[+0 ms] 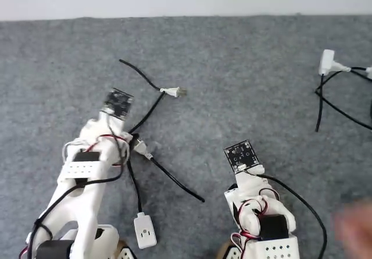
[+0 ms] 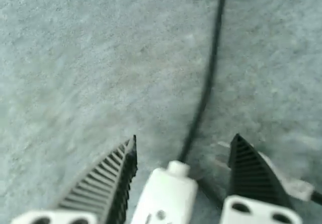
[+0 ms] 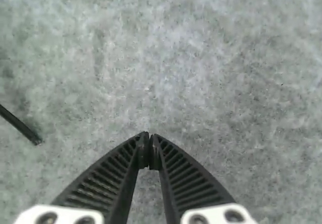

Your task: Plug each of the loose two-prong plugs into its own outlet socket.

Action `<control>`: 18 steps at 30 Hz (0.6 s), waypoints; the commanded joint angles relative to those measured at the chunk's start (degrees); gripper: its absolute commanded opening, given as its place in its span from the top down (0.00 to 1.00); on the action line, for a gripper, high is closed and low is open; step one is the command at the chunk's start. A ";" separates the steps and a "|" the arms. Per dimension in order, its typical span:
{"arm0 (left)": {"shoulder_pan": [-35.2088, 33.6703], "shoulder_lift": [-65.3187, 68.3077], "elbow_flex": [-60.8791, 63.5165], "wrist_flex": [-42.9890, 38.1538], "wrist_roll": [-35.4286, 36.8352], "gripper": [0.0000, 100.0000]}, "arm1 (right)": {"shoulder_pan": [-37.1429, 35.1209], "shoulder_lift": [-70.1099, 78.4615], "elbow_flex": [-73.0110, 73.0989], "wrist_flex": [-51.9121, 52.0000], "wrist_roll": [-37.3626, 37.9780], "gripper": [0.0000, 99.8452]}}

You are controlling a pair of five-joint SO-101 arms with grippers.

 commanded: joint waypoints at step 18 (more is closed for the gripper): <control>-7.21 16.09 -19.65 10.20 11.43 0.71 | 0.04 -0.84 0.62 0.31 -0.35 0.99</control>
